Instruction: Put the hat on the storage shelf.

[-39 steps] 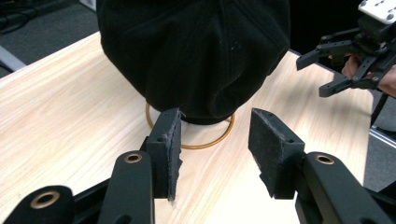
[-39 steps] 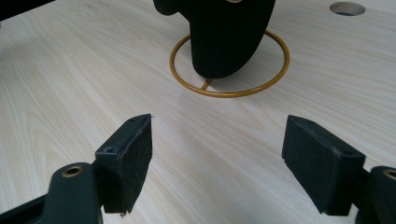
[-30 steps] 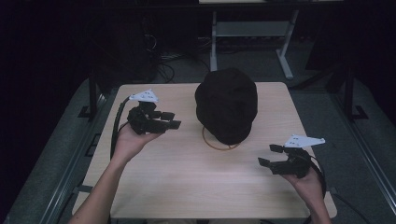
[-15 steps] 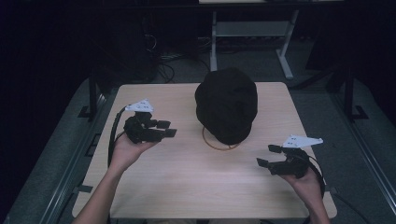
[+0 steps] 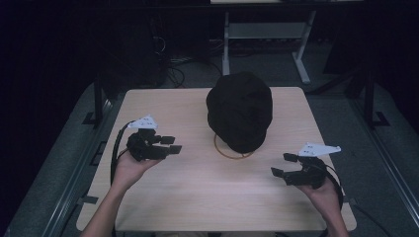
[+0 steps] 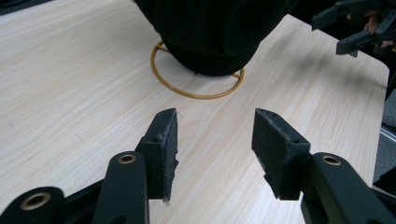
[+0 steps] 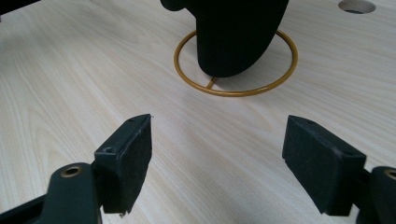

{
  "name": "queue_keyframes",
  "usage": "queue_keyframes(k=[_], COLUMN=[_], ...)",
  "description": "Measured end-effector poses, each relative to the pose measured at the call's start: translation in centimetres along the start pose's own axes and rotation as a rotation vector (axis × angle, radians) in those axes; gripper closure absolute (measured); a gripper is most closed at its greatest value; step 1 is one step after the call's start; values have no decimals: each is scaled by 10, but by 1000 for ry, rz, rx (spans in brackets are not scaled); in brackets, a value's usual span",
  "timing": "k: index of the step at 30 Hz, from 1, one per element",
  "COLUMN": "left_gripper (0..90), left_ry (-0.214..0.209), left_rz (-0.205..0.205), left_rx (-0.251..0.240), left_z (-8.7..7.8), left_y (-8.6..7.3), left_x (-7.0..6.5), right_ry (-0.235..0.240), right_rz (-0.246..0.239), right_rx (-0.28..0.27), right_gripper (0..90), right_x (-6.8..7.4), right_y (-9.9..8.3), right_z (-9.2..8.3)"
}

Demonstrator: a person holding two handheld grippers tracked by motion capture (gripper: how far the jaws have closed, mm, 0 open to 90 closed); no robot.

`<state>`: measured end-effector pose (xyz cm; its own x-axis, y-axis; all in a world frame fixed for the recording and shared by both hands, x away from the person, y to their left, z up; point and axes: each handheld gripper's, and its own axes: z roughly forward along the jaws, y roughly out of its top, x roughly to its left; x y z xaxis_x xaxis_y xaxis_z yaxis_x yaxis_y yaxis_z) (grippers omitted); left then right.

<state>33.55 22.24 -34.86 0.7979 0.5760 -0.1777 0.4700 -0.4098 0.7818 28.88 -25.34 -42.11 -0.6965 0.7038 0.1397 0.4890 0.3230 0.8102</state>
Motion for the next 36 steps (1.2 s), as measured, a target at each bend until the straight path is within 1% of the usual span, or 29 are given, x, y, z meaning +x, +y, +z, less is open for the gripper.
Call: queue_keyframes(k=[3,5,6,7,11,15,23,24,27,28,29,30,36], left_gripper=[487,471,466,456,436,409,347,337,322,318,314,309,297], left_ry=[6,5,6,7,10,27,48,58,67,71,78,82,106], left_rz=[4,-6,-3,-12,-18,-20,-56,-54,-50,-57,-47,-52,-31], left_rx=[15,11,11,8,10,14,13,17,15,14,16,16,17], left_z=[0,-1,-1,-1,0,0,-2,-3,-5,-5,-6,-6,-9], left_y=[-6,-10,-12,-14,-23,-32,-51,-54,-60,-61,-63,-64,-71], left_x=[0,0,1,0,1,2,6,6,6,5,5,5,2], right_ry=[0,0,-1,-1,-1,-2,-4,-4,-4,-3,-3,-2,2], right_rz=[2,1,4,4,-1,2,-4,-3,-2,-3,-3,-4,-2], right_rx=[-1,0,0,0,-1,-1,2,4,7,9,9,9,4], right_gripper=[237,236,236,236,235,235,231,231,231,231,231,231,231], right_x=[0,0,1,1,1,1,1,2,2,2,3,3,3], right_y=[0,0,0,0,0,0,0,0,0,0,0,0,-1], right_z=[0,0,0,0,1,0,1,2,2,2,2,3,3])
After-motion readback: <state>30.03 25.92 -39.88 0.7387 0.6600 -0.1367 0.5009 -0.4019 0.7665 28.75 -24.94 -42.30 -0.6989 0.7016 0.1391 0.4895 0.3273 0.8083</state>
